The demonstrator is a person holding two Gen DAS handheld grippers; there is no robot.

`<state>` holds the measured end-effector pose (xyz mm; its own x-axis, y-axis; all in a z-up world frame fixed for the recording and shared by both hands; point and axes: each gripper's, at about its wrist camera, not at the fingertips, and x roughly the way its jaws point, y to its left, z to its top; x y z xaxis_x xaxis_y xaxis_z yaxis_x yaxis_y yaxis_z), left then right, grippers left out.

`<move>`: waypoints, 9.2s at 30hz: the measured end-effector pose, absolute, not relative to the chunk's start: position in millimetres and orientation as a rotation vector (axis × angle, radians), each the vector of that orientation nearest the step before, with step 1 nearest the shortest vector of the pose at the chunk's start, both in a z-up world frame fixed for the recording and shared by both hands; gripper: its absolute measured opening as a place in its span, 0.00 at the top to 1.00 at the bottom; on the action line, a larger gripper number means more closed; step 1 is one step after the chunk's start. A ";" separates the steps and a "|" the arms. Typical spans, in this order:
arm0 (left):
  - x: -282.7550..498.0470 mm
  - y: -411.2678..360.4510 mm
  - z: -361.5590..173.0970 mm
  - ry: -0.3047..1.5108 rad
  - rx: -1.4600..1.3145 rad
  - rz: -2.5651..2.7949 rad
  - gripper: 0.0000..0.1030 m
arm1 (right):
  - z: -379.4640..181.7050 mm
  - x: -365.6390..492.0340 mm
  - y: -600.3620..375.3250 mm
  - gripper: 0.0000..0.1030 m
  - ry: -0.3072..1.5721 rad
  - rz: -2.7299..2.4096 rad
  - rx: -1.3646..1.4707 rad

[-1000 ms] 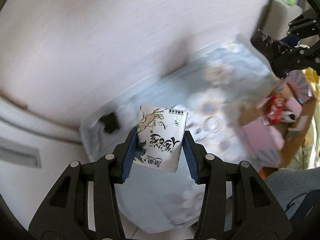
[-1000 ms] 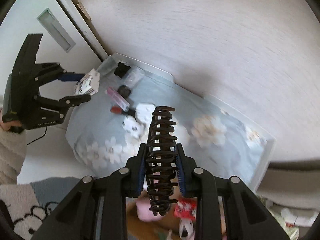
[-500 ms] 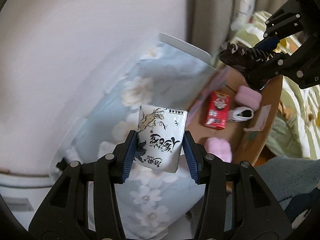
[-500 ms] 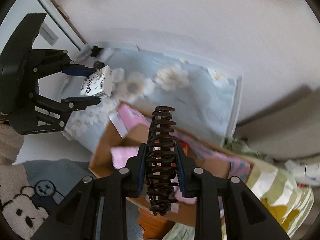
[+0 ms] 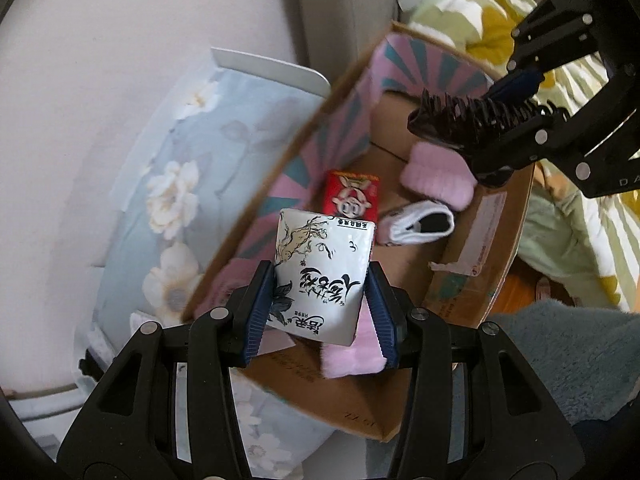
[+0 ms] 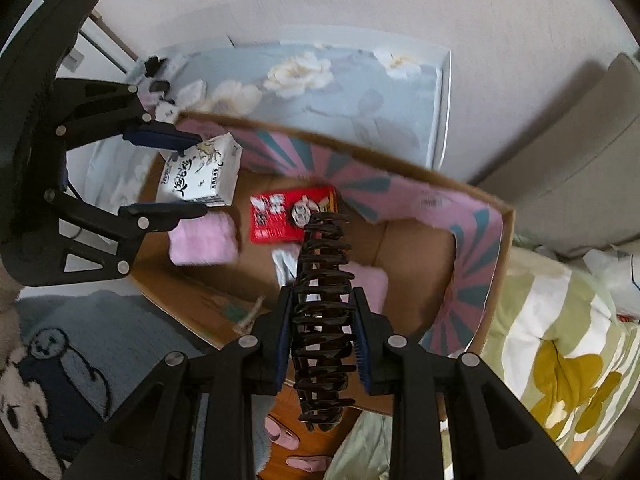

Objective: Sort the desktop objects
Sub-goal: 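Carry tissue pack and black clip over the cardboard box and release both, then move both tools back over the floral tray toward the pink box and sock, then grasp the pink lipstick box with the left tool while the right tool grasps the panda sock, then carry the pink box and panda sock into the cardboard box and release, then move both tools back over the tray toward the scrunchie and earphone case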

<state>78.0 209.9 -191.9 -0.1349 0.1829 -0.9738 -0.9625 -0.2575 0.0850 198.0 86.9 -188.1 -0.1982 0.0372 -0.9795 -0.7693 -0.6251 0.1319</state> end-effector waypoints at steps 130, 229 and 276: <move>-171.9 -88.8 -297.9 0.512 -1.548 1.841 0.79 | -293.8 -153.8 143.4 0.66 0.789 1.924 -1.777; 59.6 151.0 -145.2 0.779 -1.039 1.691 0.00 | -179.7 239.1 79.3 0.01 1.126 1.688 -1.041; -195.8 -117.1 -142.8 0.400 -1.397 2.289 0.00 | -174.0 -47.5 138.3 0.00 0.728 1.897 -1.457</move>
